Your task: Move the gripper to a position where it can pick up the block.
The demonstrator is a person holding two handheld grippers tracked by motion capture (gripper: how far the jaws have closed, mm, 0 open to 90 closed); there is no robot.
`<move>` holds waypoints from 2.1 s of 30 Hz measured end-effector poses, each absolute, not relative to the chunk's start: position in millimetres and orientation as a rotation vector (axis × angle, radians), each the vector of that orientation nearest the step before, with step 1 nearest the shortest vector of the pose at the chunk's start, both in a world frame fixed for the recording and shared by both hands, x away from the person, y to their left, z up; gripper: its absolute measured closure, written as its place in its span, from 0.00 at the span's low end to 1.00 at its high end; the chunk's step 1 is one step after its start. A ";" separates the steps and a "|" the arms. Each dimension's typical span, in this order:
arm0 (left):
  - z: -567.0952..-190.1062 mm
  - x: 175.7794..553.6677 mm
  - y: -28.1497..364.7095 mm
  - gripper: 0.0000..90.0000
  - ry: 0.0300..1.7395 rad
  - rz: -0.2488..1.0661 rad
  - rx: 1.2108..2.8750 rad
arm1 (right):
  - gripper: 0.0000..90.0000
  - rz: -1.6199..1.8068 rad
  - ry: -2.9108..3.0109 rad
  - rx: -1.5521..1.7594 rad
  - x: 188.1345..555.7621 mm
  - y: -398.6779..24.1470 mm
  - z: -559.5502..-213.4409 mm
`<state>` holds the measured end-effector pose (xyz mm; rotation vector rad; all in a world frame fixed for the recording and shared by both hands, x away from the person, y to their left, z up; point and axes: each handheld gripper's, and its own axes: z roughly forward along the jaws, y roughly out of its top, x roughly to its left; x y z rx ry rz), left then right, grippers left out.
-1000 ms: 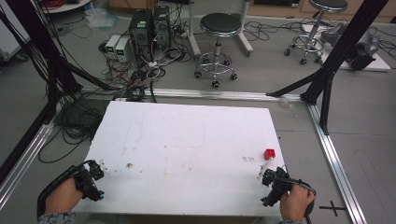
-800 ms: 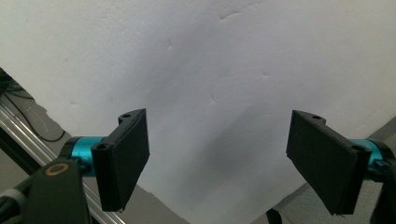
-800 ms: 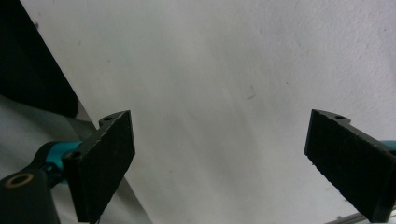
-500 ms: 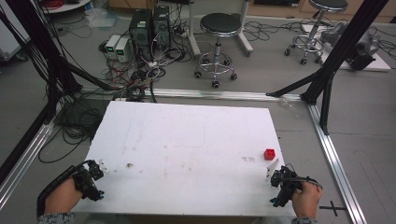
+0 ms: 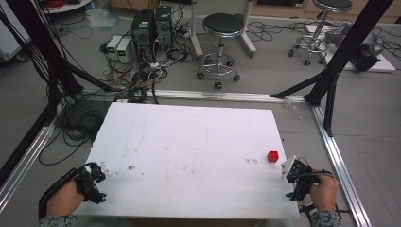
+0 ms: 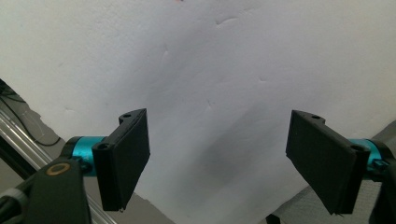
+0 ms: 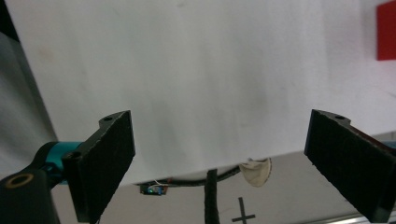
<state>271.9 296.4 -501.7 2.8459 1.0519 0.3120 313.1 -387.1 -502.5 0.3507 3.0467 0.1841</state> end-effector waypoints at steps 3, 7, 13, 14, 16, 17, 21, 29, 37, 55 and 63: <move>-501.1 271.8 295.9 0.24 1.049 0.317 2.848 | 0.09 0.188 3.043 0.336 318.5 -392.2 -500.2; -501.1 271.9 293.8 0.24 1.039 0.316 2.848 | 0.09 0.157 3.041 0.296 333.1 -401.1 -493.2; -502.2 272.0 292.6 0.24 1.036 0.309 2.847 | 0.09 0.123 3.035 0.238 351.1 -406.4 -483.1; -502.3 272.1 292.4 0.24 1.032 0.309 2.848 | 0.09 0.120 3.033 0.226 354.2 -406.9 -481.7; -503.0 271.8 291.6 0.24 1.035 0.299 2.845 | 0.09 0.098 3.034 0.218 359.7 -407.7 -478.2; -503.5 271.8 291.1 0.24 1.033 0.300 2.844 | 0.09 0.094 3.030 0.204 362.8 -408.2 -476.3; -504.1 271.7 289.7 0.24 1.029 0.296 2.843 | 0.09 0.094 3.031 0.200 374.8 -409.6 -469.4; -503.6 271.6 288.3 0.24 1.018 0.296 2.843 | 0.09 0.098 3.051 0.146 399.6 -401.2 -467.7; -505.8 272.3 286.5 0.24 1.014 0.286 2.836 | 0.09 0.099 3.072 0.096 419.0 -383.5 -474.7; -504.0 272.1 286.0 0.24 1.006 0.283 2.829 | 0.09 0.099 3.126 0.005 436.6 -356.8 -503.8; -504.6 271.9 286.2 0.24 1.006 0.281 2.829 | 0.09 0.078 3.146 -0.009 436.6 -352.2 -513.1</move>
